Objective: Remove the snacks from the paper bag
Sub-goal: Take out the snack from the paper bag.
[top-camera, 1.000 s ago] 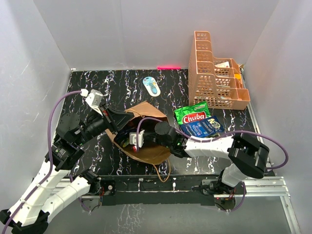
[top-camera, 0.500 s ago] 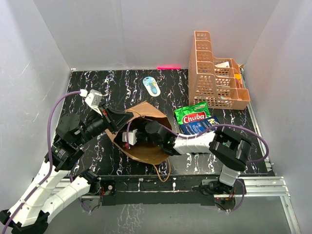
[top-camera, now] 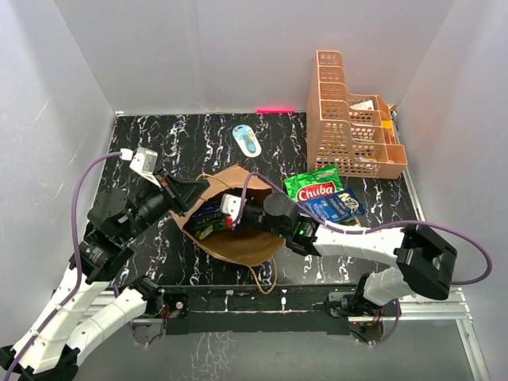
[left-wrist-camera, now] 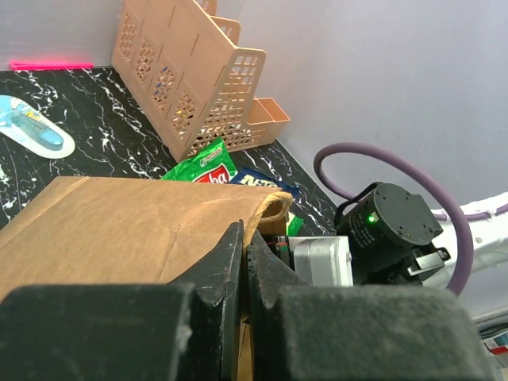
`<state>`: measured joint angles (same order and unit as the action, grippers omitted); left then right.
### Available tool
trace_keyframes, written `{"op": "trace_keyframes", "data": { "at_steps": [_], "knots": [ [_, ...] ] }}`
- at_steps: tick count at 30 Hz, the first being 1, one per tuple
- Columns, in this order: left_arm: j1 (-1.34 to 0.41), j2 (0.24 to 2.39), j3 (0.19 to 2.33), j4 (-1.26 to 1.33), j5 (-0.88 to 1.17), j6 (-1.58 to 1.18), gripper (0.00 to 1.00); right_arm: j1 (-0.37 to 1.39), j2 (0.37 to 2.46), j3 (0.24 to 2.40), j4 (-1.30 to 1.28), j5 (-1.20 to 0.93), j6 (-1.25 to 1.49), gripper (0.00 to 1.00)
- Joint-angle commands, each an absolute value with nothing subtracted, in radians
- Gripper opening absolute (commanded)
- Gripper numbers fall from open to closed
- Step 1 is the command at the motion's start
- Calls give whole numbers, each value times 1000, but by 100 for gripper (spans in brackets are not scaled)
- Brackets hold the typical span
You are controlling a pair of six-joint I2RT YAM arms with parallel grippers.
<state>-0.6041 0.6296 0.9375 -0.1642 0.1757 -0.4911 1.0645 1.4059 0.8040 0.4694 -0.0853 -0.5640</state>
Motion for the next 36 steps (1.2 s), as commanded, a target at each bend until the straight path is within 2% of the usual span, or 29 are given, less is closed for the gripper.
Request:
{"op": "trace_keyframes", "data": {
  "at_steps": [1, 5, 12, 14, 18, 22, 27, 36],
  "knots": [
    [-603, 623, 951, -170, 126, -504, 0, 1058, 1339, 816, 485, -79, -343, 8],
    [-603, 627, 958, -191, 88, -513, 0, 1058, 1296, 819, 392, -97, -332, 8],
    [-604, 633, 957, -186, 87, -524, 0, 1055, 1323, 881, 270, 65, -260, 9],
    [-603, 635, 959, -188, 89, -525, 0, 1055, 1339, 877, 270, 11, -281, 17],
    [-603, 634, 964, -197, 91, -524, 0, 1055, 1387, 896, 260, -54, -281, 22],
    [-603, 629, 965, -202, 86, -523, 0, 1055, 1407, 923, 229, -63, -290, 42],
    [-603, 638, 966, -194, 94, -522, 0, 1055, 1389, 921, 245, -143, -345, 56],
    [-603, 646, 970, -188, 101, -520, 0, 1055, 1436, 899, 403, -285, -502, 62]
  ]
}}
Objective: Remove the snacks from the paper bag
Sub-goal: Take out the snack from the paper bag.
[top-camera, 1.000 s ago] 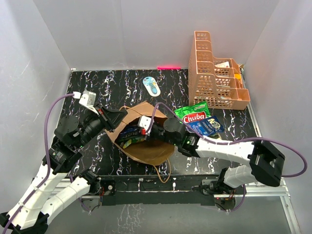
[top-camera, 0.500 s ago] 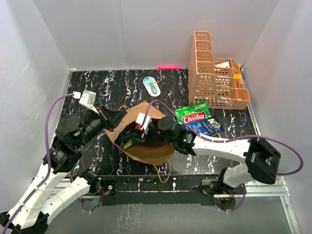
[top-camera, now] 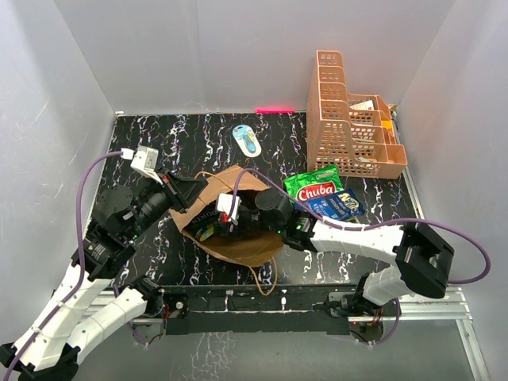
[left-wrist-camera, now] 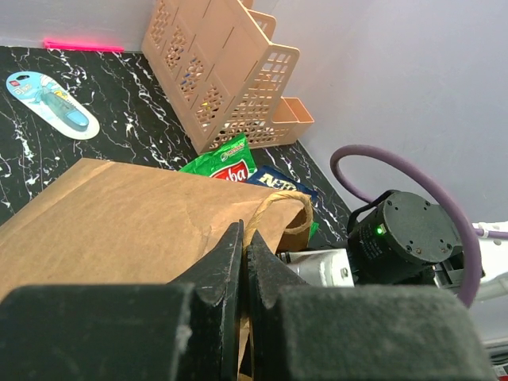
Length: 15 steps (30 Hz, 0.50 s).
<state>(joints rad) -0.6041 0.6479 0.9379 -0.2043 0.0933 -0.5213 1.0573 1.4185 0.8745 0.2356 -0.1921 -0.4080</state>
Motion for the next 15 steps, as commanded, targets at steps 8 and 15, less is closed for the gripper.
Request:
{"op": "trace_keyframes", "data": {
  "at_steps": [8, 15],
  "knots": [
    [-603, 644, 977, -195, 98, -516, 0, 1055, 1550, 922, 574, -202, -516, 60],
    [-603, 638, 969, -196, 100, -517, 0, 1057, 1611, 890, 750, -90, -486, 62]
  ]
}}
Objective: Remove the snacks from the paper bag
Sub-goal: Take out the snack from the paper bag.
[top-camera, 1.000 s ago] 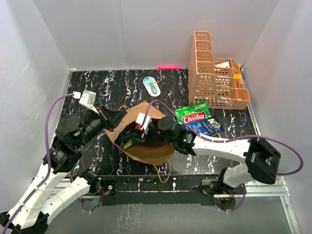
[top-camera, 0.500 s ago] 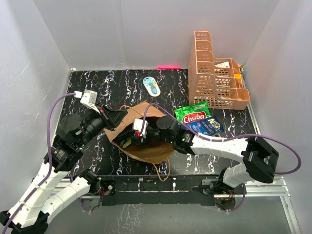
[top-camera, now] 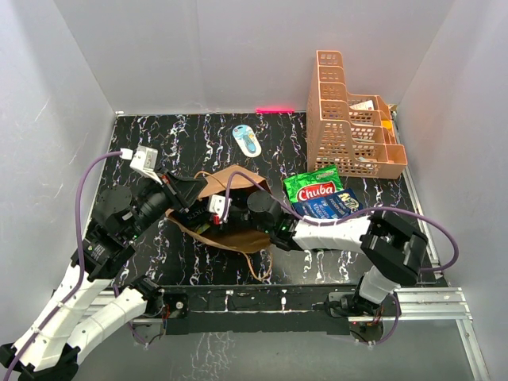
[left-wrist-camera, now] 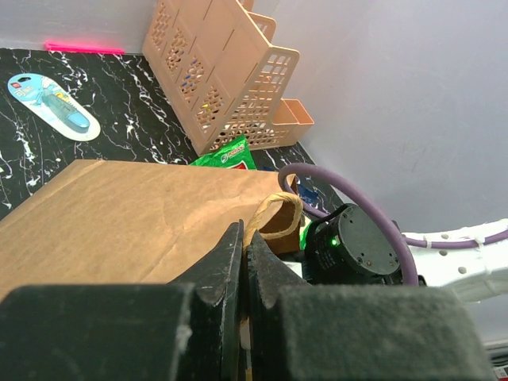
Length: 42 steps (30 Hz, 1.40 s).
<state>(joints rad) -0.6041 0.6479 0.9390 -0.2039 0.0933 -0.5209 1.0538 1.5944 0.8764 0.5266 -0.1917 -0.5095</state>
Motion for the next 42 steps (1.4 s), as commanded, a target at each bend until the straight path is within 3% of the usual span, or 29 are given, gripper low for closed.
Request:
{"op": "trace_keyframes", "data": {
  "at_steps": [1, 14, 30, 37, 39, 42],
  "knots": [
    [-603, 638, 971, -196, 100, -517, 0, 1057, 1622, 893, 768, -49, -475, 62],
    [-604, 630, 979, -215, 90, -505, 0, 1054, 1488, 753, 821, 59, -468, 70],
    [-603, 628, 980, -219, 103, -516, 0, 1009, 1579, 839, 834, -275, -586, 75],
    [-603, 626, 982, -226, 103, -521, 0, 1021, 1679, 926, 854, -338, -615, 61],
    [-604, 620, 981, -228, 96, -522, 0, 1024, 1700, 943, 855, -328, -613, 52],
    [-603, 614, 974, -221, 92, -529, 0, 1028, 1708, 943, 866, -290, -604, 30]
  ]
}}
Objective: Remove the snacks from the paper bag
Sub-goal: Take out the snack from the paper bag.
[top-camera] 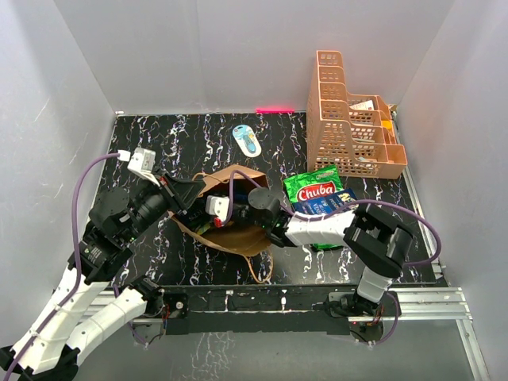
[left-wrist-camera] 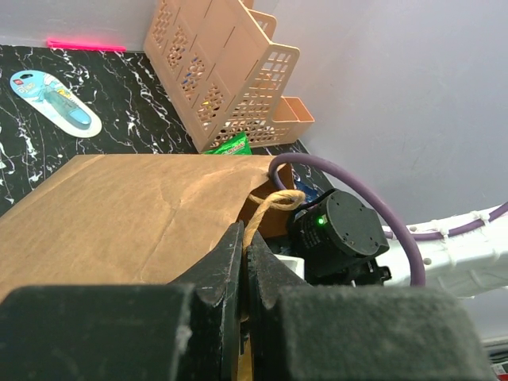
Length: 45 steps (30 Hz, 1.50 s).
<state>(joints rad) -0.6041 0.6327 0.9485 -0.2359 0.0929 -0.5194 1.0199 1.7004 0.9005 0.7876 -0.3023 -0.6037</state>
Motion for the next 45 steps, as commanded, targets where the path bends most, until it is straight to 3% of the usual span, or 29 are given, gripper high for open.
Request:
{"op": "trace_keyframes", "data": {
  "at_steps": [1, 3, 4, 22, 40, 45],
  "knots": [
    [-603, 613, 972, -220, 90, -532, 0, 1029, 1698, 934, 865, -285, -599, 23],
    [-603, 611, 969, -218, 80, -537, 0, 1030, 1659, 909, 859, -283, -583, 9],
    [-603, 609, 967, -218, 72, -540, 0, 1032, 1624, 892, 847, -283, -577, 8],
    [-603, 583, 966, -270, -104, -585, 0, 1034, 1231, 650, 805, -297, -444, 8],
    [-603, 601, 956, -259, -92, -598, 0, 1034, 826, 763, 425, -372, -447, 8],
    [-603, 602, 952, -262, -93, -601, 0, 1034, 759, 857, 288, -306, -406, 8]
  ]
}}
